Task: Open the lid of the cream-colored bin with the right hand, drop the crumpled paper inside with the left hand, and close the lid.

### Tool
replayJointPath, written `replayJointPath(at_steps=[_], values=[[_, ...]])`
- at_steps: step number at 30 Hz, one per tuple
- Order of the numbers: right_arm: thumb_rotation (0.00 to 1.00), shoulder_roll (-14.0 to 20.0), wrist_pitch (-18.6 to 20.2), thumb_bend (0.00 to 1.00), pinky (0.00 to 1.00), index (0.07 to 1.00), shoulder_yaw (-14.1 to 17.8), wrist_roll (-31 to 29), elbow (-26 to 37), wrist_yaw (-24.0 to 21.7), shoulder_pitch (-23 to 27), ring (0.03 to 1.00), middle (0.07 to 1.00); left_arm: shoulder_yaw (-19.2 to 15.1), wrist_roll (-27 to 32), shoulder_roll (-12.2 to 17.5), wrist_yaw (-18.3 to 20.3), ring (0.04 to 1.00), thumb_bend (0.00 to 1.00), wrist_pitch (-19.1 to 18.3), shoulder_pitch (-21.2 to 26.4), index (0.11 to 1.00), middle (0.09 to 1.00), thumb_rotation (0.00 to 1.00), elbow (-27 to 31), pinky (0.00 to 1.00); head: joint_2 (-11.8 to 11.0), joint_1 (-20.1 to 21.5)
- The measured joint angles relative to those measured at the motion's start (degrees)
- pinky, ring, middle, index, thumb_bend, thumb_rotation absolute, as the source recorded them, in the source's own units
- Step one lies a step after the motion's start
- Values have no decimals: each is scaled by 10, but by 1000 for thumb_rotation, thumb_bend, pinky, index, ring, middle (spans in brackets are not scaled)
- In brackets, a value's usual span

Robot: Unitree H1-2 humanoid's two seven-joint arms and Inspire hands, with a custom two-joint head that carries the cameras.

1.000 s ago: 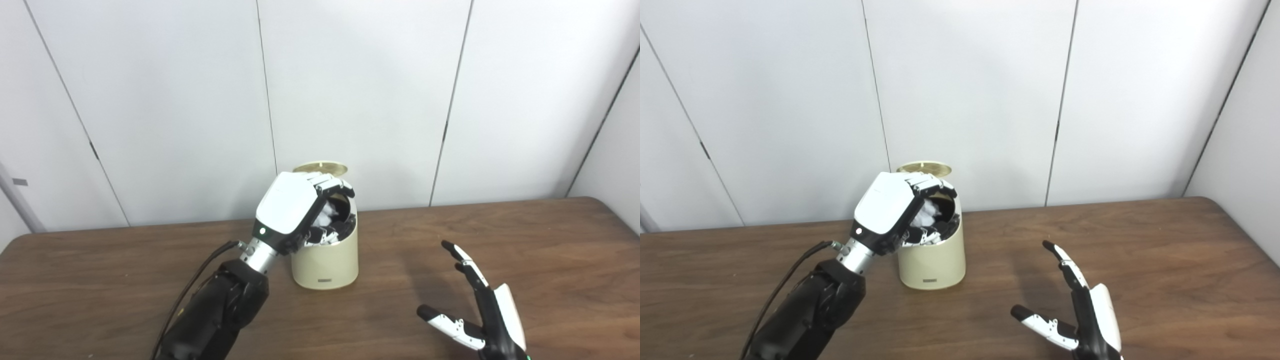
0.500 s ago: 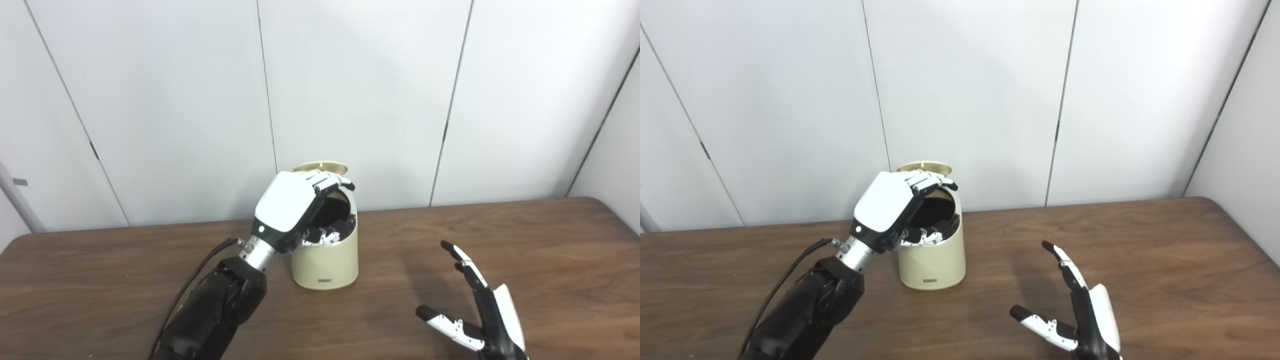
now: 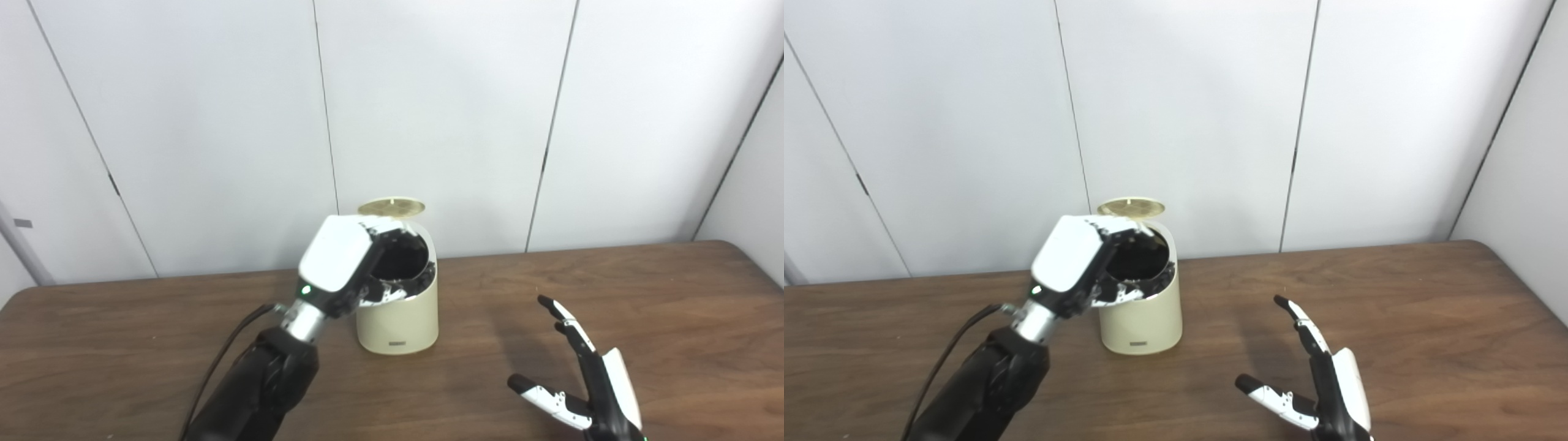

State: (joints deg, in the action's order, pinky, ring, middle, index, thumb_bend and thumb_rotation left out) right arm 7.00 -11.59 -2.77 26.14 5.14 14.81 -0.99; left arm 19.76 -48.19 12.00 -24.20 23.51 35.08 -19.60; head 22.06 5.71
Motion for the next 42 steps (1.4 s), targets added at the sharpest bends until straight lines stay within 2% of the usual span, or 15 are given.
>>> replayJointPath(at_steps=[5,6,7,10,13,17,23,29,30,31,32,36,42], values=[[732,0,1,835,848,880,0,5,0,0,0,898,896,-57,125,-8,30,430,891,4,-53,484,477,1,64,358,-1,-6],[735,0,1,837,844,874,0,5,0,0,0,895,893,-70,151,-11,41,428,671,3,-66,484,475,34,82,353,-1,-6],[735,0,1,835,841,871,1,6,0,0,0,893,891,-78,176,-15,48,427,597,1,-77,485,475,44,101,352,-1,-8],[730,0,1,827,845,873,1,8,-1,0,1,895,892,-98,224,-29,76,434,526,-13,-108,485,485,57,145,354,0,-9],[735,0,1,822,835,874,1,7,-2,0,2,891,891,-120,256,-40,97,450,518,-28,-137,485,499,56,187,362,-1,-10],[744,0,1,827,825,874,1,9,-2,0,2,887,889,-154,282,-36,115,464,517,-33,-178,486,507,52,215,378,-2,-10],[741,0,1,827,825,873,2,7,-4,0,3,887,890,-195,353,-23,148,483,516,-47,-242,489,529,49,218,391,-1,-11],[735,1,1,830,831,883,3,2,-6,-1,4,893,898,-213,396,-20,175,552,512,-46,-313,493,601,64,208,449,-2,-15],[738,1,1,828,830,883,3,2,-6,-1,4,893,898,-215,401,-20,179,565,615,-46,-324,559,612,96,208,462,-3,-15],[736,1,1,827,831,882,3,2,-6,-1,4,894,898,-217,407,-21,182,581,673,-46,-333,609,626,133,207,480,-3,-15],[734,1,1,828,833,883,3,1,-7,-1,4,895,898,-219,416,-22,184,591,686,-46,-341,629,635,145,206,493,-4,-15],[731,2,0,832,836,881,3,-1,-12,-1,6,897,898,-227,439,-23,197,611,680,-45,-348,652,653,160,198,521,-4,-16],[734,2,0,839,842,874,3,-3,-13,-1,7,894,893,-234,439,-26,202,622,667,-44,-347,657,663,173,194,529,-2,-15]])
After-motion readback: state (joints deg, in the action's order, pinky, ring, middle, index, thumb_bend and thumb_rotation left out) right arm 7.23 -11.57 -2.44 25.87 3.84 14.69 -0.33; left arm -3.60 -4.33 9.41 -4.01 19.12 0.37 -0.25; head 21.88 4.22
